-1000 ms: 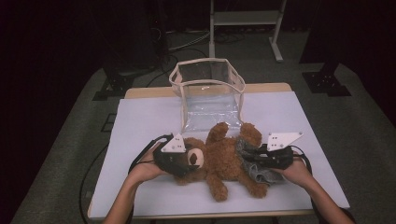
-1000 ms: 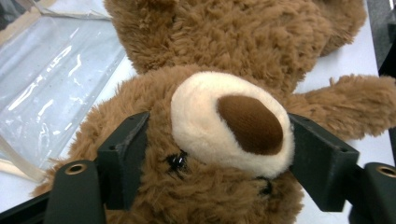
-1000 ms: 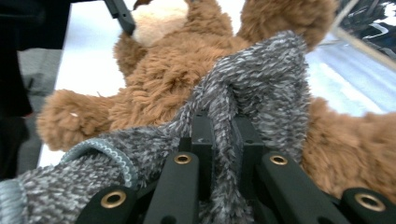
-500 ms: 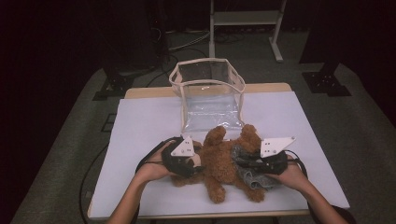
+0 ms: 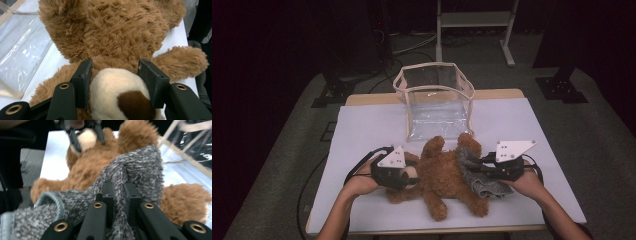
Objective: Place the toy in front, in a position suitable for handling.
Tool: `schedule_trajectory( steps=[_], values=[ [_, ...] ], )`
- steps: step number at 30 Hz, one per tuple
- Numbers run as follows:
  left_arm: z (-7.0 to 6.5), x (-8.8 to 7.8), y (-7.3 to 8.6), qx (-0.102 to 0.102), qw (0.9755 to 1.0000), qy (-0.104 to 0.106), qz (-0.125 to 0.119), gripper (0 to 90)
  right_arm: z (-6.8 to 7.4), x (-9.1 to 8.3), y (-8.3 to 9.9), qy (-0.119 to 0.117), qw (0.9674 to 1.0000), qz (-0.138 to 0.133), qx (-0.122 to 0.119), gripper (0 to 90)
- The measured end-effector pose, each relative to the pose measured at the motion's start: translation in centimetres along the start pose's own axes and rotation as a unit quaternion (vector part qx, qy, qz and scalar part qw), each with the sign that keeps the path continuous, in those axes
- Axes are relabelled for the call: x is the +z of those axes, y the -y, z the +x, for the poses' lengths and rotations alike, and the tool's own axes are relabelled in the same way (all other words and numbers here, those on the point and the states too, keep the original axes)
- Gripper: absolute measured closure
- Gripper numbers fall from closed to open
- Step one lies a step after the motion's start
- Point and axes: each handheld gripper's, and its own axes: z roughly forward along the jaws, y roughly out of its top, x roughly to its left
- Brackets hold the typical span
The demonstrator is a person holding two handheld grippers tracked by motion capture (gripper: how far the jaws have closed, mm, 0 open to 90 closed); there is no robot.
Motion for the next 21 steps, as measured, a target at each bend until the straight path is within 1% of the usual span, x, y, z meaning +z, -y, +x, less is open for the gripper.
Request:
schedule_trajectory(
  steps=[2,3,4,5,6,9,11,13,14,15,17,19,21],
  values=[
    [-0.1,-0.2,0.2,-0.001,1.0000,-0.003,-0.001,46.5,0.5,1.0,0.6,-0.010,0.9998,0.015,-0.001,81.0],
    [-0.1,-0.1,0.3,0.002,1.0000,-0.001,-0.002,46.4,0.7,1.5,1.0,-0.015,0.9996,0.024,-0.001,81.0],
    [-0.2,-0.1,0.3,0.003,1.0000,-0.001,-0.003,46.2,0.9,1.8,1.6,-0.019,0.9994,0.029,0.003,81.0],
    [-0.3,0.0,0.3,0.004,1.0000,-0.002,-0.005,46.0,1.0,2.0,2.0,-0.024,0.9992,0.030,0.012,81.0],
    [-0.3,0.0,0.3,0.004,1.0000,-0.002,-0.007,45.9,1.1,1.9,2.6,-0.025,0.9990,0.031,0.022,81.0],
    [-0.2,0.2,0.4,0.001,1.0000,0.001,-0.009,45.9,1.0,0.9,3.6,-0.015,0.9984,0.047,0.028,81.1],
    [-0.3,0.3,0.3,0.002,0.9999,0.003,-0.010,45.9,0.9,0.2,3.5,-0.012,0.9987,0.040,0.031,81.1],
    [-0.2,0.5,0.2,0.002,0.9999,0.004,-0.009,45.7,0.9,-0.4,2.5,-0.005,0.9994,0.027,0.019,81.0],
    [-0.2,0.6,0.1,0.005,0.9999,0.005,-0.008,45.7,0.8,-0.6,1.4,-0.002,0.9999,0.015,0.008,81.0],
    [-0.3,0.7,0.0,0.005,1.0000,0.004,-0.007,45.6,0.7,-0.7,0.8,-0.002,1.0000,0.009,0.003,81.0],
    [-0.5,0.9,-0.2,0.010,0.9999,0.005,-0.002,45.4,0.4,-0.1,-1.2,-0.003,0.9998,-0.003,-0.020,81.0],
    [-0.6,0.9,-0.2,0.016,0.9999,0.005,0.001,45.2,-0.2,0.9,-2.4,-0.007,0.9996,0.001,-0.028,81.0],
    [-0.8,0.8,-0.1,0.014,0.9999,0.003,-0.002,45.2,-0.9,2.1,-2.8,-0.014,0.9992,0.016,-0.032,80.9]
  ],
)
